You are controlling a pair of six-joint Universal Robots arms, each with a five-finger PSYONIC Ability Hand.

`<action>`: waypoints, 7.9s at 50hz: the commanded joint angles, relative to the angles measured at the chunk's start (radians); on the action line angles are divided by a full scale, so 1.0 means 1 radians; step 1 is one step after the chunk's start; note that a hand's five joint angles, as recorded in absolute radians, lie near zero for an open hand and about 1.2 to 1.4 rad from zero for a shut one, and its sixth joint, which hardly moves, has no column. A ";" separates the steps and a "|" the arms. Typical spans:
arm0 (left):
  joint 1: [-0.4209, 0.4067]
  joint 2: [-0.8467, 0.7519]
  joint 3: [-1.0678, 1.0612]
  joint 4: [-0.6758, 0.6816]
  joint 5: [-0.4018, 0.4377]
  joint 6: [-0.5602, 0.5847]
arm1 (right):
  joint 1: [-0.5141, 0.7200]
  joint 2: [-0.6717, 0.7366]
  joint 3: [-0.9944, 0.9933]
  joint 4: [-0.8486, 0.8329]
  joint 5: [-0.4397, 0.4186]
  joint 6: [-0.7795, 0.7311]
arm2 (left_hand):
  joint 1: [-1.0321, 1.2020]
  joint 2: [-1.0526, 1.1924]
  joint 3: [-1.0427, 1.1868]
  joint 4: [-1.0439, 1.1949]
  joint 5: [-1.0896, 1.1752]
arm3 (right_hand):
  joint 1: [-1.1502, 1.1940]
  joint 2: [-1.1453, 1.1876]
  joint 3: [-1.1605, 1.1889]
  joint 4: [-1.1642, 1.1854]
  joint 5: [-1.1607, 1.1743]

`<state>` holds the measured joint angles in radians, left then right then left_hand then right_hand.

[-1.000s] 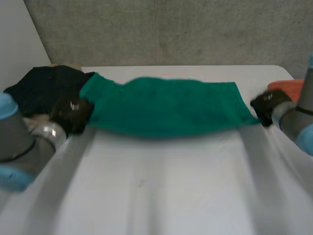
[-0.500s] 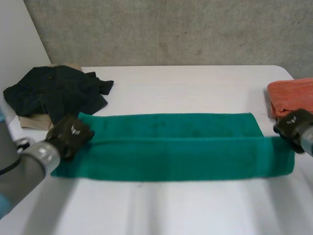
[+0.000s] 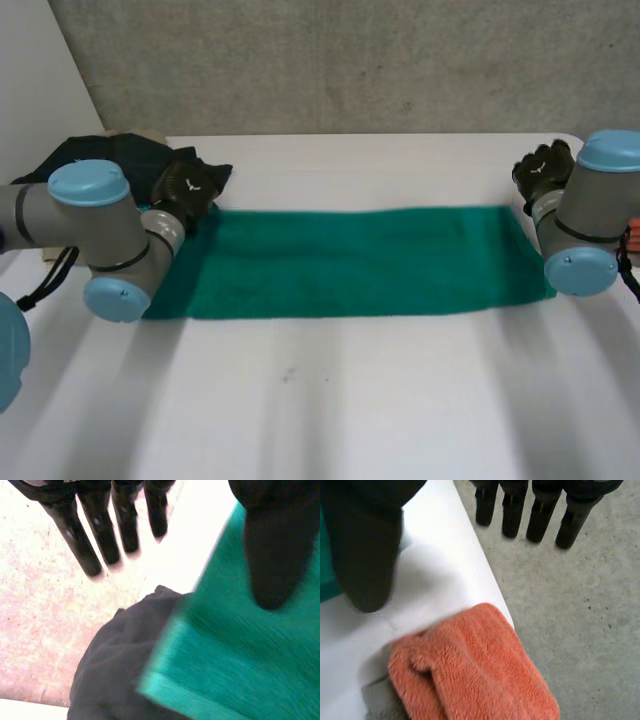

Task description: Fold the laundry.

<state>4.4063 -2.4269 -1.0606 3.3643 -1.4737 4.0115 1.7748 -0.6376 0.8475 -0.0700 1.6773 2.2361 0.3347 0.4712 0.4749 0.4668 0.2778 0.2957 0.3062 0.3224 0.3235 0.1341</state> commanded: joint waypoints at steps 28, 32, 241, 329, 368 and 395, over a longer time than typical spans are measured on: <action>-0.088 0.413 -0.460 0.098 0.006 -0.345 | -0.175 -0.393 0.659 0.081 -0.422 0.358 | -0.160 -0.297 -0.300 -0.292 -0.278 | 0.309 0.298 0.282 0.281 0.296; -0.088 0.408 -0.469 0.099 0.007 -0.345 | -0.173 -0.320 0.625 0.009 -0.390 0.352 | -0.160 -0.297 -0.300 -0.292 -0.278 | 0.467 0.456 0.440 0.439 0.454; -0.200 0.526 -0.068 -0.236 0.538 -0.821 | -0.277 -0.291 0.242 -0.485 -0.323 0.470 | -0.159 -0.296 -0.300 -0.291 -0.277 | 1.101 1.090 1.074 1.073 1.088; 0.374 -0.250 0.350 0.092 0.138 -0.242 | 0.109 -0.637 0.984 -0.293 -0.450 0.407 | 0.702 0.566 0.562 0.570 0.584 | -0.121 -0.132 -0.148 -0.149 -0.134; 0.079 0.281 -0.161 0.143 0.135 -0.232 | 0.014 -0.700 0.992 -0.298 -0.378 0.373 | -0.089 -0.225 -0.229 -0.221 -0.207 | -0.121 -0.132 -0.148 -0.149 -0.134; 0.142 0.107 0.099 0.082 0.154 -0.220 | 0.015 -0.639 0.984 -0.309 -0.361 0.365 | 1.062 0.925 0.921 0.929 0.944 | -0.121 -0.132 -0.148 -0.149 -0.134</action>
<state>4.6608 -2.5207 -0.8964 3.4406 -1.3175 3.9227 1.7933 -1.2739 1.8316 -0.3788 1.3149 2.5999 1.0659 1.1910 1.1830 1.1958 0.9676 0.2309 0.7216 0.2060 0.2049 0.0407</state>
